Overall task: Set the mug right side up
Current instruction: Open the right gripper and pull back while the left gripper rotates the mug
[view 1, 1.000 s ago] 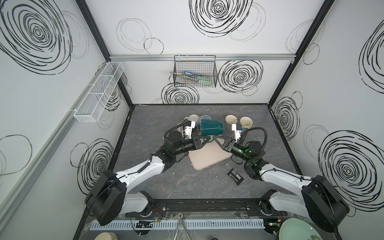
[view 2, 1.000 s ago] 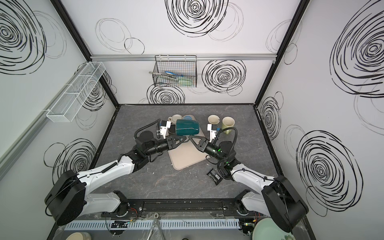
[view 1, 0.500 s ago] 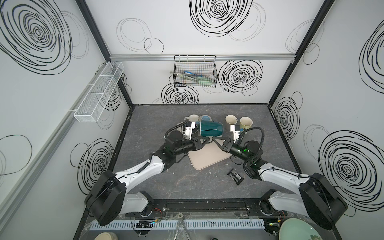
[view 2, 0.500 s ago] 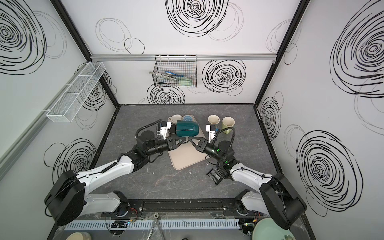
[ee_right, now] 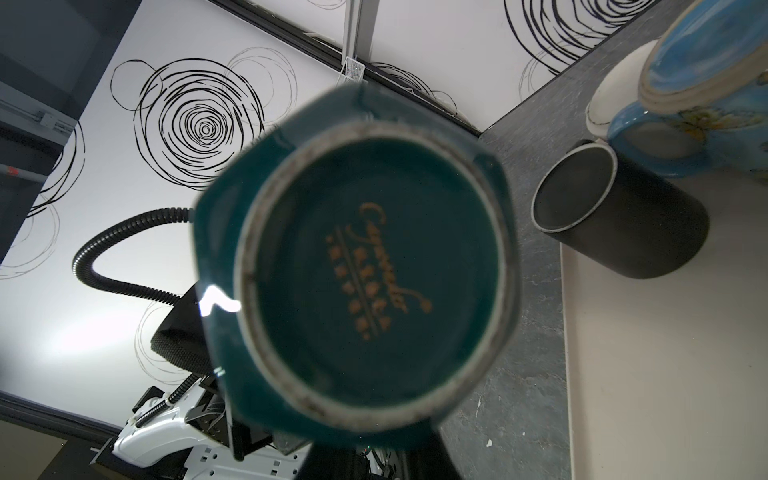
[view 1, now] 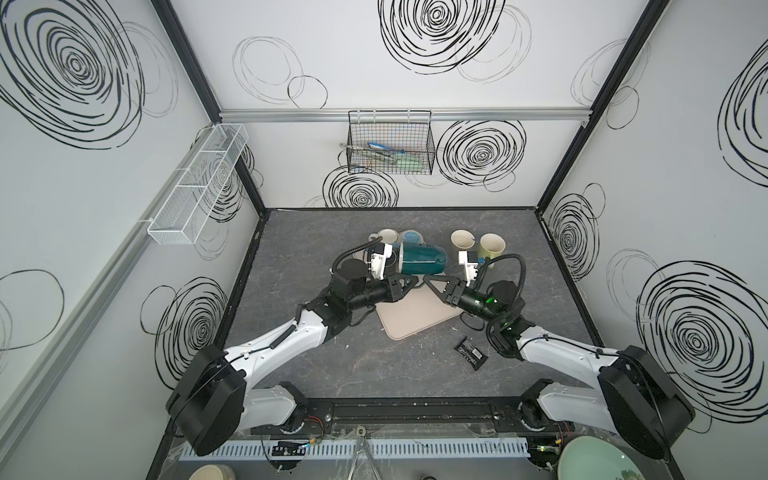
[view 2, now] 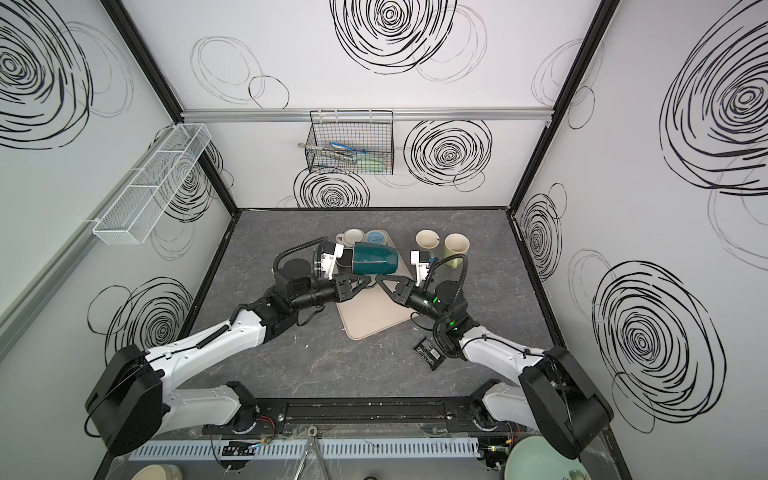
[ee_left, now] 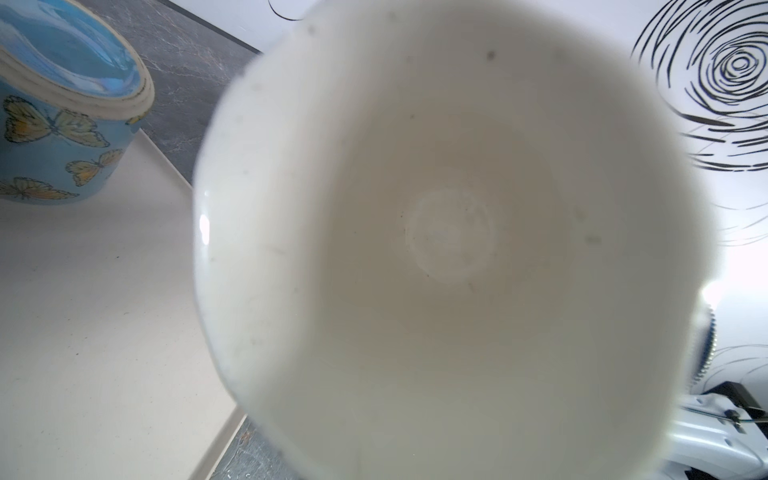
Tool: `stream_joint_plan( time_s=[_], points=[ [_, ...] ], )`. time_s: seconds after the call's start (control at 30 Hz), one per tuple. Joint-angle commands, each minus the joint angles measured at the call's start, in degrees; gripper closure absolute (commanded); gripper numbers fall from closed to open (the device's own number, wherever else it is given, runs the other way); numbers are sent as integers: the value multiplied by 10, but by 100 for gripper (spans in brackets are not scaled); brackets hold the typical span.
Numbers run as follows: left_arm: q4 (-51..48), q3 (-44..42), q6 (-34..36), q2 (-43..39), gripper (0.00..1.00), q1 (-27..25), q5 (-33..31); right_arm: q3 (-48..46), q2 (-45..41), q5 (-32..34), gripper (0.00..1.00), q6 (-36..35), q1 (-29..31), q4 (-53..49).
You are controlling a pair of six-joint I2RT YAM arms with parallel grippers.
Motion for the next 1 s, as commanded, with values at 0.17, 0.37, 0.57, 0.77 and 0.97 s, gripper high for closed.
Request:
stream_joint_plan(
  time_s=[0.17, 0.37, 0.57, 0.77, 0.97],
  points=[
    [-15, 47, 40, -41, 100, -7, -62, 9, 1, -10, 76, -38, 5, -6],
    [-72, 61, 73, -42, 100, -15, -111, 3, -1, -11, 52, -36, 4, -2],
    [-112, 77, 89, -33, 100, -15, -130, -1, -7, -8, 42, -38, 4, -9],
    [-157, 93, 114, -31, 100, -14, -150, -10, -22, 3, 20, -47, 3, -24],
    [-188, 105, 131, -33, 100, -4, -162, -11, -55, 23, 9, -75, 2, -76]
  ],
)
